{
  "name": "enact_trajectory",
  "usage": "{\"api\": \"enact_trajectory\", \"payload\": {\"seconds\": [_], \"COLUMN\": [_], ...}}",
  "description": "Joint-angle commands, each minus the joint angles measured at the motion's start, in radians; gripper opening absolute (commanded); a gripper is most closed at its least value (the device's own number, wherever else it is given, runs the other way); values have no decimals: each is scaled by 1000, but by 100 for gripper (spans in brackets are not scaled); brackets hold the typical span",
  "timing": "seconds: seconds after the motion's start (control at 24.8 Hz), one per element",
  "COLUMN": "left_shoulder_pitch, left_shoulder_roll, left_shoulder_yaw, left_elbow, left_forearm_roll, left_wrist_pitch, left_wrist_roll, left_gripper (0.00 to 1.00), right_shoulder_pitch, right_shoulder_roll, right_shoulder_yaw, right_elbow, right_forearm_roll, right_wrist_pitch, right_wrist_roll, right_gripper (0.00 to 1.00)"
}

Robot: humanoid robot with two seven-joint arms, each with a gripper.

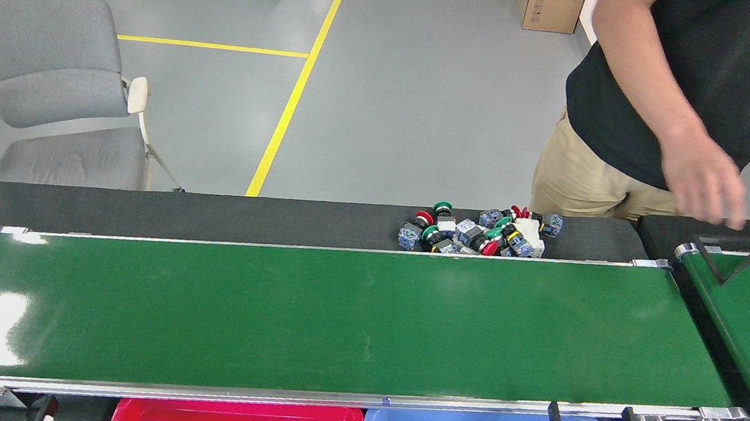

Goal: Pick switch part from conveyor to tray

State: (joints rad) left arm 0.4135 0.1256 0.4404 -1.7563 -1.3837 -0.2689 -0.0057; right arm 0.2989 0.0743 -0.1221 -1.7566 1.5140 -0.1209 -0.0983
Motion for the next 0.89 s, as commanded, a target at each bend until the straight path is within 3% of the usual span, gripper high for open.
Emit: {"api": "enact_trajectory", "payload": {"seconds": [0.0, 0.85], "left_shoulder_pitch": [-4, -13], "left_shoulder_roll": [6, 5], "left_shoulder_yaw": [4, 57], "left_elbow": [-9, -12], "left_forearm_roll": [0, 2], "left_wrist_pitch": [-3, -3], "left_wrist_roll": [9, 62], "left_gripper": [100, 100], "right_shoulder_pitch": [-3, -4], "right_shoulder_roll": [-1, 4], "right_shoulder_yaw": [15, 35], "right_elbow": [-14, -12], "right_forearm_roll": [-2, -3], "right_wrist_pitch": [1, 1], "right_wrist_roll": [-9, -12], "right_gripper": [100, 100]}}
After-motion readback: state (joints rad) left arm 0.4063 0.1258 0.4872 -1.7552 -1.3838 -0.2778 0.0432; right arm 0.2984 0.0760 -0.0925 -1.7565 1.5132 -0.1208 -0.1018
